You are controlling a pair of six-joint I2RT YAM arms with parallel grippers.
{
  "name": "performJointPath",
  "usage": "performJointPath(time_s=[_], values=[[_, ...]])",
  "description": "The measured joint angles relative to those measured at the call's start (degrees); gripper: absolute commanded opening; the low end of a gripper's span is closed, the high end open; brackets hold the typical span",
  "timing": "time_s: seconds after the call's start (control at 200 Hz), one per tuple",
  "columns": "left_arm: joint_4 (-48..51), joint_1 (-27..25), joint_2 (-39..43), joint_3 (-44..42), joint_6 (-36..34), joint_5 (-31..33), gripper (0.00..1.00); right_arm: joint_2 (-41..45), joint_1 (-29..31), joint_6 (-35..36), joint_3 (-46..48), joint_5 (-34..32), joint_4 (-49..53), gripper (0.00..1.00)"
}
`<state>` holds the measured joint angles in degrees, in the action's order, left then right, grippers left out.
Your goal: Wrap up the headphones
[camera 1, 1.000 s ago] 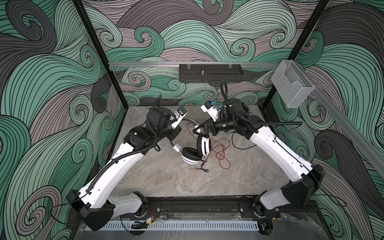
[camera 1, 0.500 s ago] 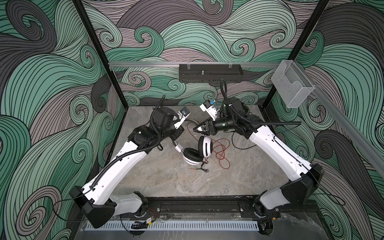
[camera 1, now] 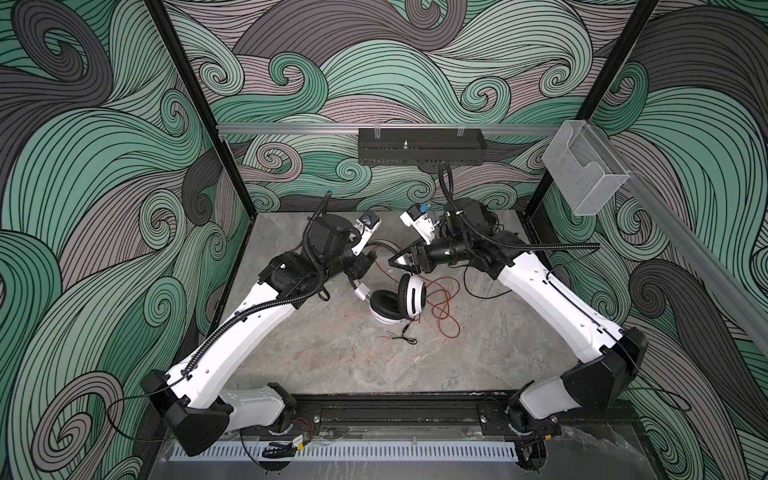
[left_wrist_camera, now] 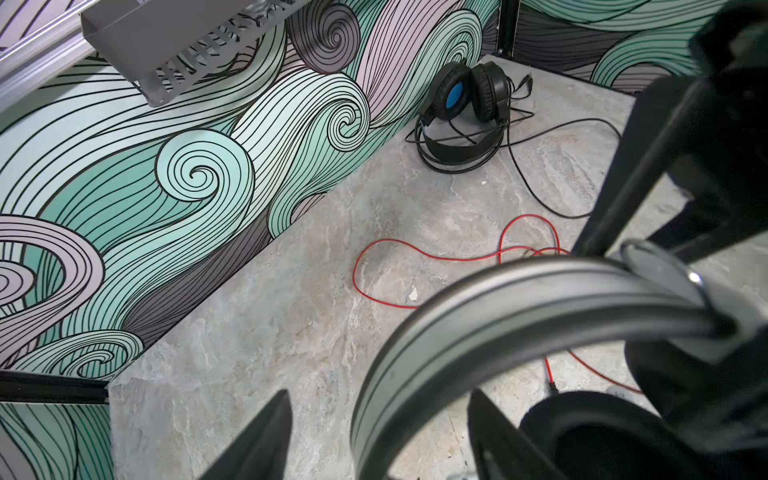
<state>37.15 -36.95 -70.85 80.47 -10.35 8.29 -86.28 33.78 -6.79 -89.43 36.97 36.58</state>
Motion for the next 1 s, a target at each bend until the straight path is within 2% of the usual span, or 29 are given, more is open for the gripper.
performJointPath(time_s=[0.09, 0.16, 0.33, 0.445, 0.59, 0.746, 0.871, 1.001], values=[[-0.1, 0.0, 1.8, -2.7, 5.5, -0.9, 0.81, 1.5, 0.2, 3.3, 1.3, -5.2, 1.2, 0.00], [0.2, 0.1, 3.5, -4.4, 11.5, -1.9, 0.88, 4.4, 1.1, 6.9, 4.4, -10.5, 0.4, 0.00], [3.5, 2.8, 6.6, -4.2, 29.2, -6.1, 0.90, 14.9, 7.7, 19.5, 14.4, -25.1, -4.3, 0.00], [7.5, 8.9, 6.9, -1.4, 42.4, -11.0, 0.90, 17.6, 13.6, 29.3, 18.6, -35.9, -9.5, 0.00], [8.3, 16.8, 6.8, -1.2, 54.9, -20.0, 0.98, 16.3, 21.5, 43.5, 24.8, -51.1, -19.7, 0.00], [10.8, 18.4, 3.7, 0.8, 59.8, -25.5, 0.99, 9.5, 28.0, 57.6, 28.2, -63.5, -30.6, 0.00], [12.9, 18.7, 0.9, 0.9, 60.0, -27.3, 0.99, 6.2, 30.6, 63.8, 29.1, -68.1, -36.3, 0.00], [13.5, 19.2, -0.7, -3.3, 60.0, -28.3, 0.99, 5.5, 32.6, 68.1, 31.0, -70.9, -41.2, 0.00]])
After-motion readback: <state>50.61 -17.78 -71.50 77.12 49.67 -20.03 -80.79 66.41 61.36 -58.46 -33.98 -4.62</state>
